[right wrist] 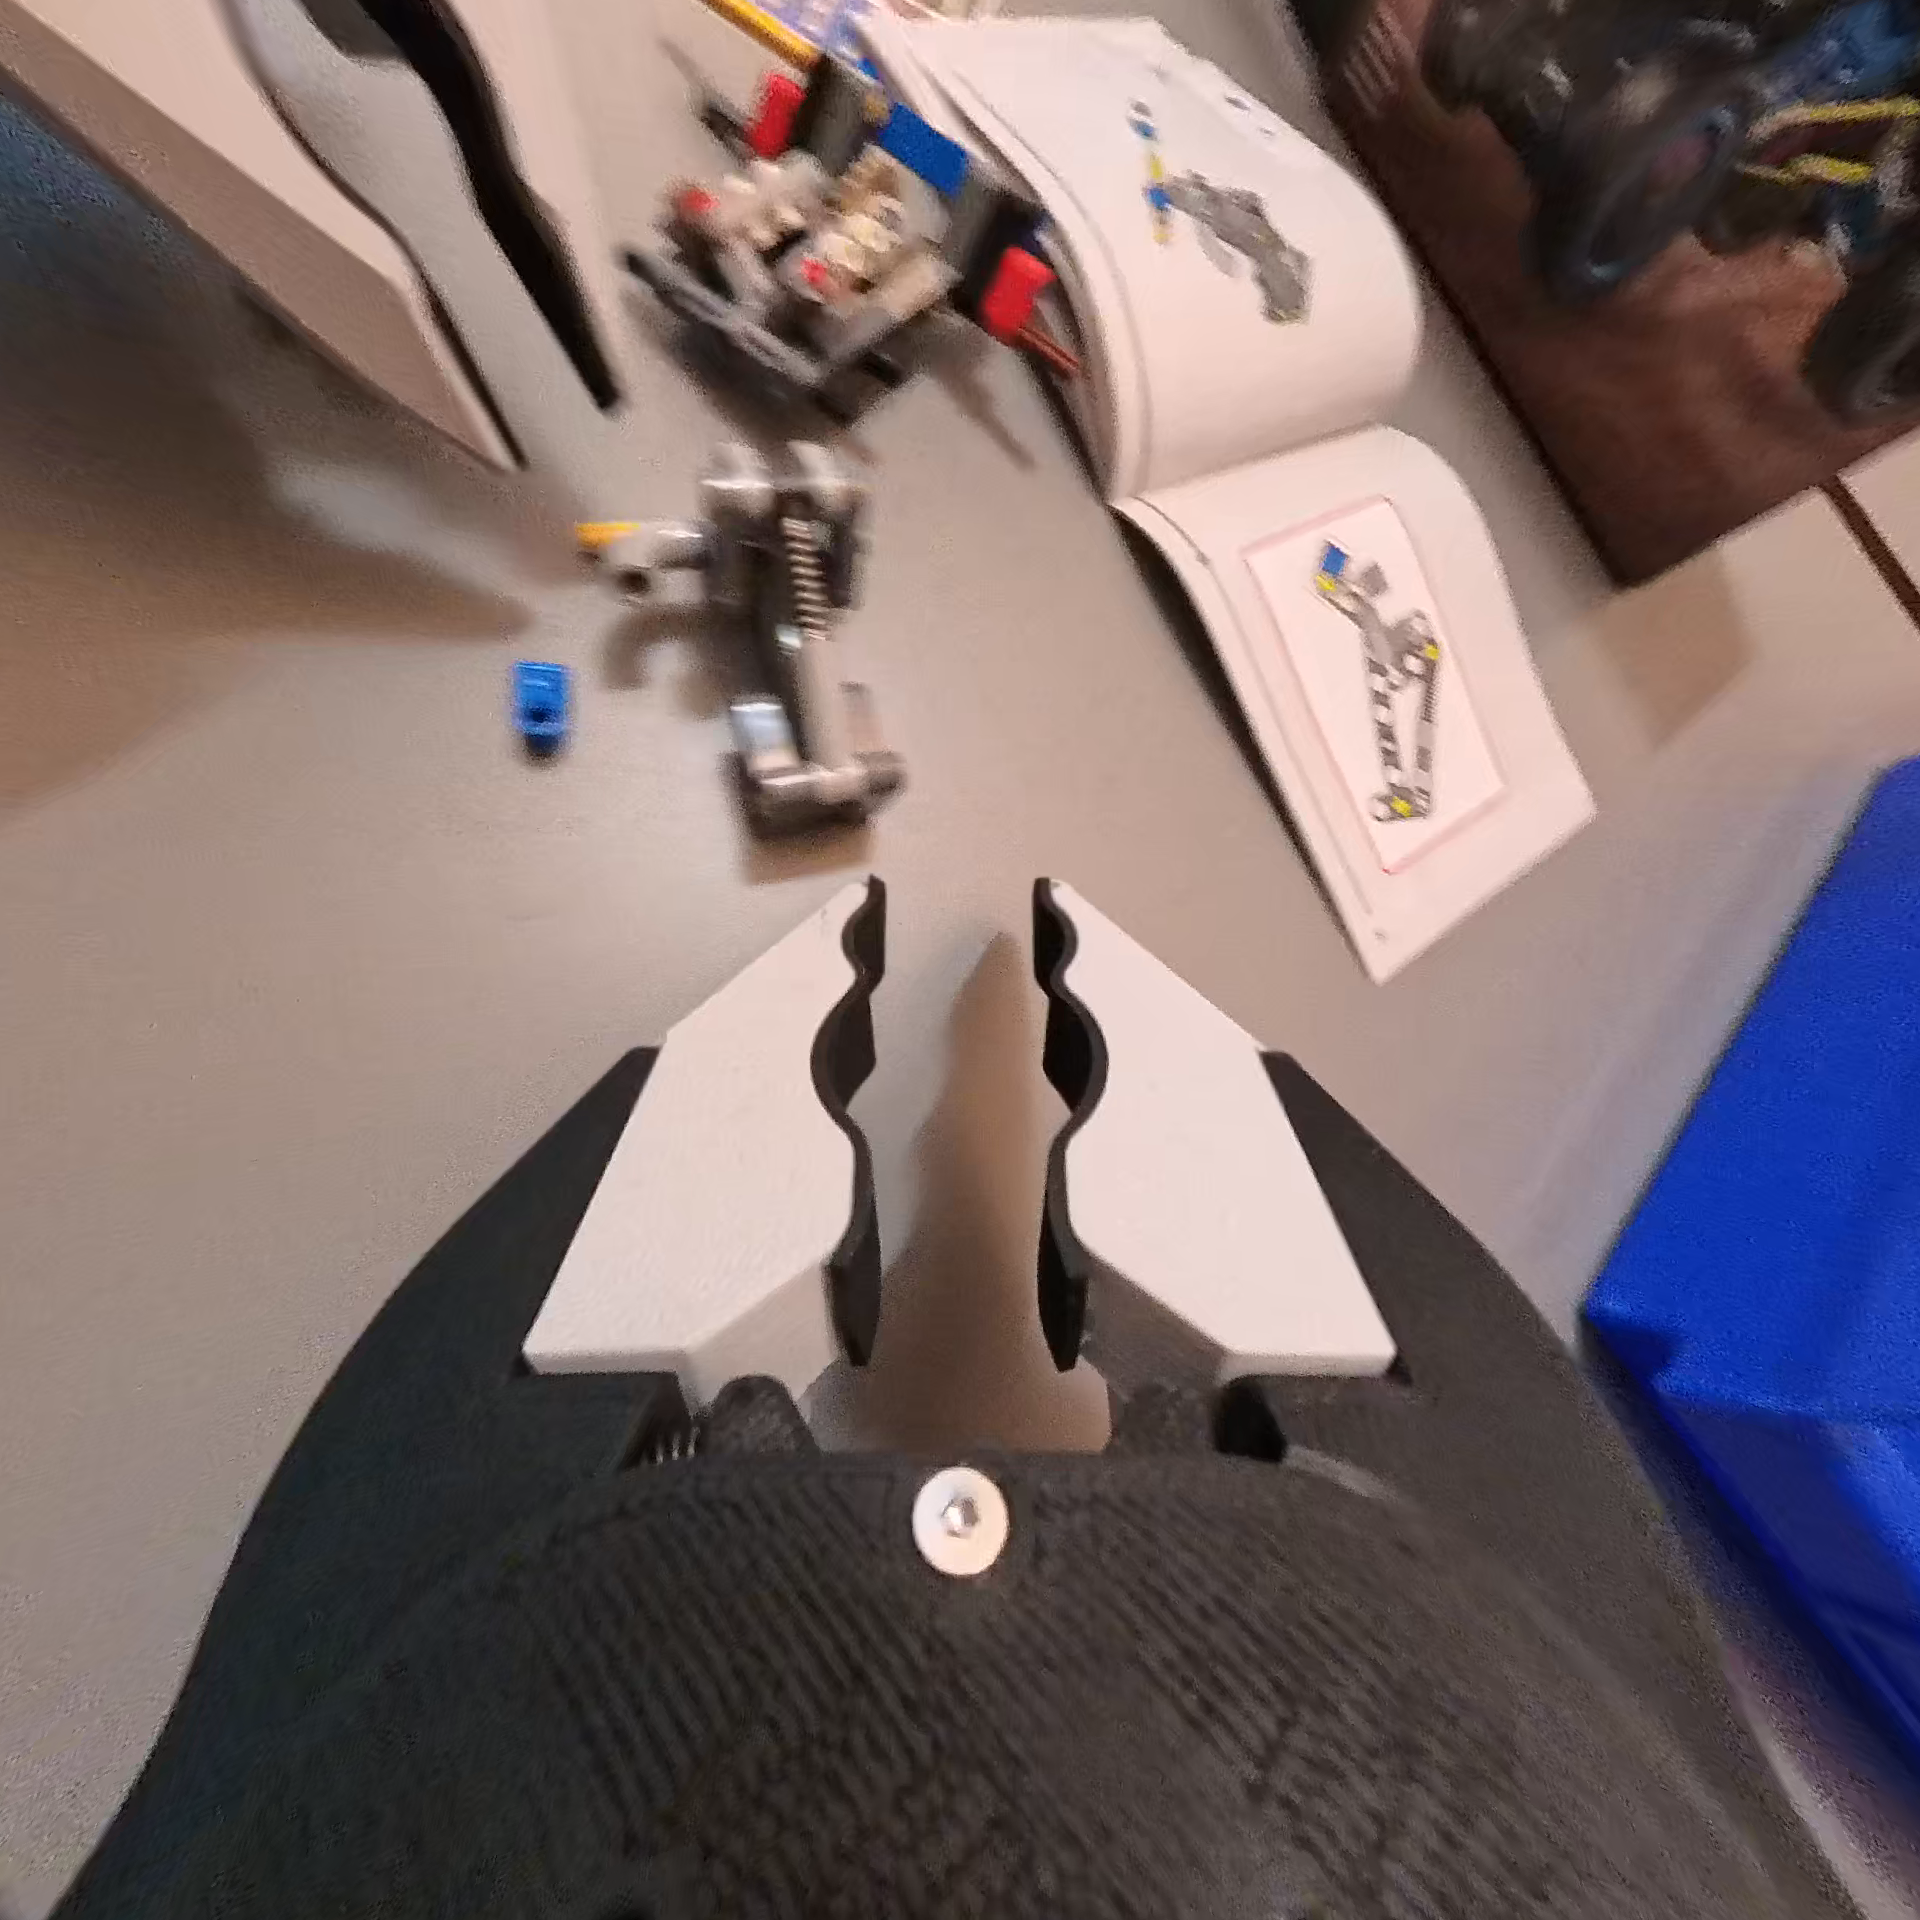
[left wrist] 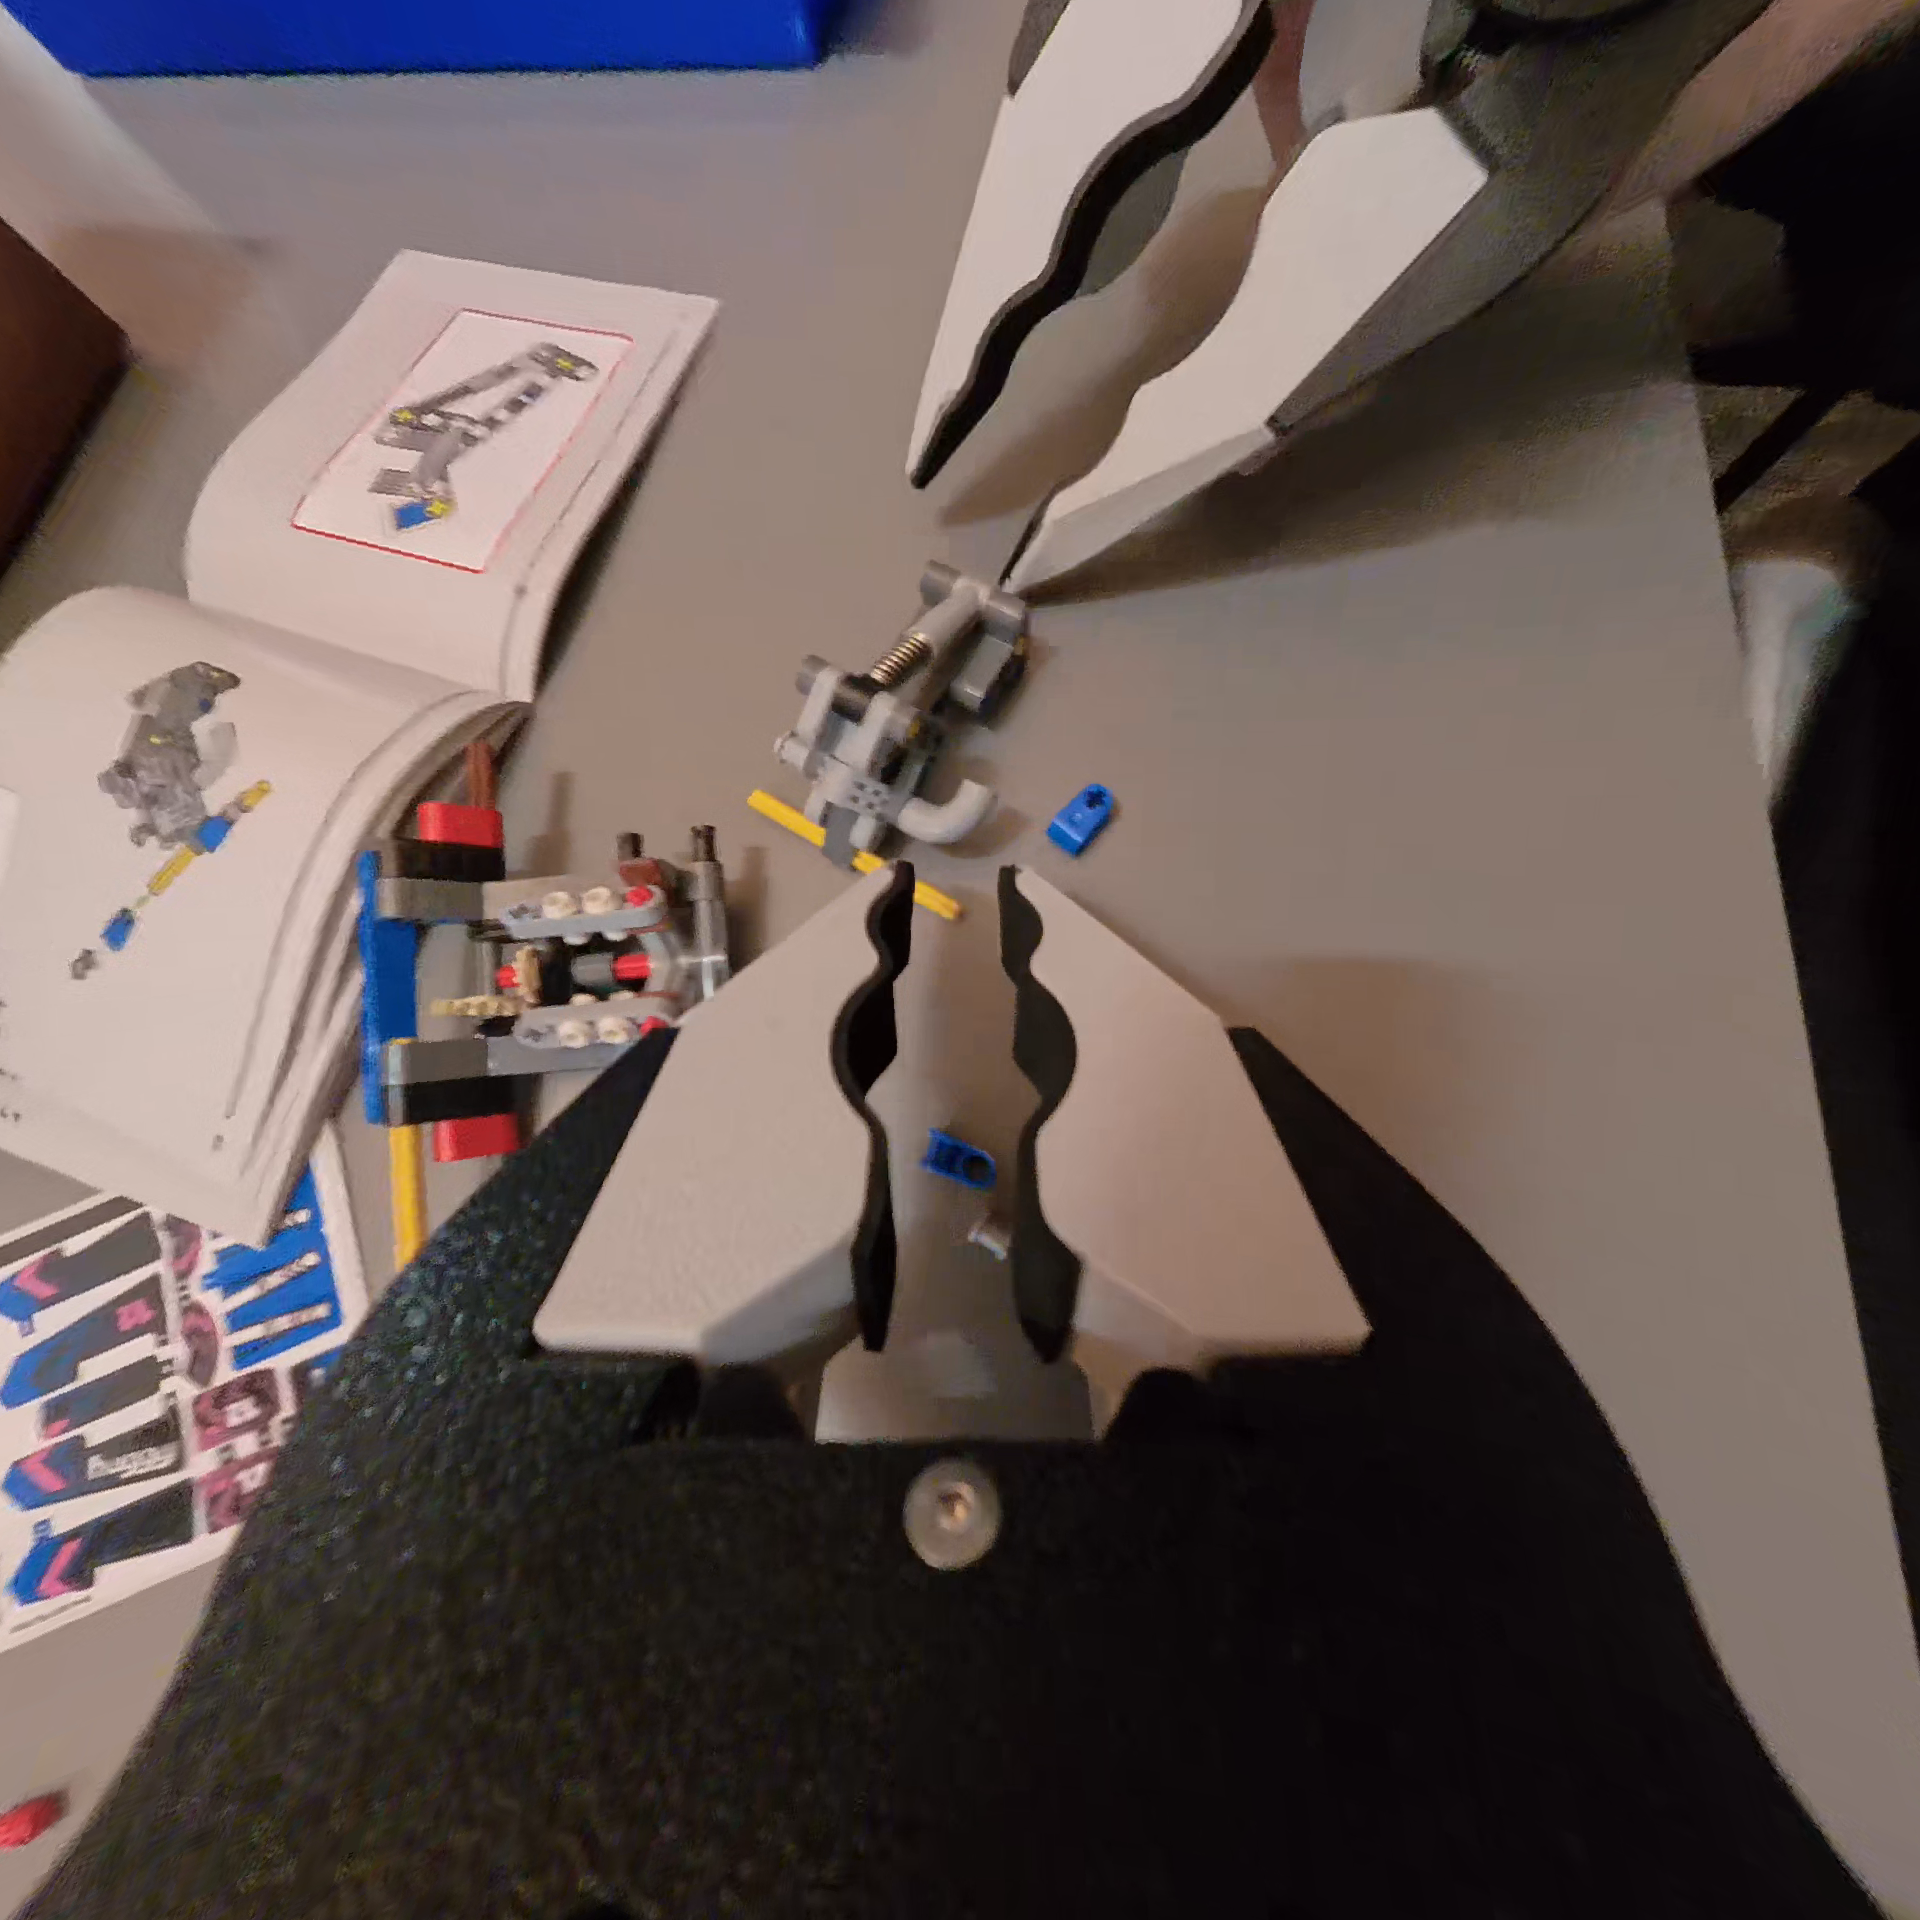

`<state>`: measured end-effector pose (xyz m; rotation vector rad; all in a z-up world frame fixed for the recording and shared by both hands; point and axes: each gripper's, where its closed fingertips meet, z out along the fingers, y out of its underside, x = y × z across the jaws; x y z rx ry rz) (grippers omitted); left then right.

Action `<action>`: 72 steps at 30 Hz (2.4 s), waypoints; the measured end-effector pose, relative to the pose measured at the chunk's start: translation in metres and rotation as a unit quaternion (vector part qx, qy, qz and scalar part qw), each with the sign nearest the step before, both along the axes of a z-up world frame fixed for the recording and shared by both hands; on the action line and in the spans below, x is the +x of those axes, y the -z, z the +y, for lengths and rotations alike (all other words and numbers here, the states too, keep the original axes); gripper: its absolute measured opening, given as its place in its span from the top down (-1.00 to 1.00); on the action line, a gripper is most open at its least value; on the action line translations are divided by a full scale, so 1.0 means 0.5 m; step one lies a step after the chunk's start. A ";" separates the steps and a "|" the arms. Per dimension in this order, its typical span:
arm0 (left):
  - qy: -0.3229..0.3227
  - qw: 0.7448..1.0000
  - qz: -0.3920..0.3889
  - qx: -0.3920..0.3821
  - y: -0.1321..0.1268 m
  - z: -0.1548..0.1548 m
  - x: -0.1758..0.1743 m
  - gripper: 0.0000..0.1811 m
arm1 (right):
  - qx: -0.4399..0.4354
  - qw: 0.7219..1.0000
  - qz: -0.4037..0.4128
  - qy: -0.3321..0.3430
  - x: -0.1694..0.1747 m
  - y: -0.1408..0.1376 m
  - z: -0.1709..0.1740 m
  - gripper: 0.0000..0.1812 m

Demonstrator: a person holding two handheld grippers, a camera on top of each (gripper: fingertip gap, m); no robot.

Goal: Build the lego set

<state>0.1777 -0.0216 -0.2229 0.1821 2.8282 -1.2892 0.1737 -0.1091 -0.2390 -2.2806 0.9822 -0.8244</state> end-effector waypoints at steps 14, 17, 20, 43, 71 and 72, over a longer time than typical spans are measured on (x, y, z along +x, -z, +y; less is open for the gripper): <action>0.088 0.991 -0.012 0.102 0.042 -0.045 0.044 0.81 | 0.080 0.988 0.063 -0.118 -0.079 0.006 0.176 0.81; 0.103 0.989 -0.010 0.104 0.046 -0.049 0.023 0.80 | 0.067 0.991 0.066 -0.098 -0.067 0.011 0.147 0.84; 0.128 0.987 -0.002 0.096 0.041 -0.048 -0.009 0.80 | 0.063 0.991 0.068 -0.097 -0.072 0.012 0.123 0.84; 0.151 0.986 0.016 0.063 0.021 -0.084 0.014 0.69 | -0.036 0.960 -0.043 -0.274 -0.063 0.005 0.157 0.78; 0.111 0.991 0.052 0.053 0.048 -0.100 -0.009 0.85 | -0.010 0.986 -0.018 -0.166 -0.079 0.001 0.136 0.74; 0.103 0.992 0.051 0.057 0.048 -0.097 -0.006 0.85 | -0.002 0.985 -0.017 -0.172 -0.079 0.000 0.139 0.73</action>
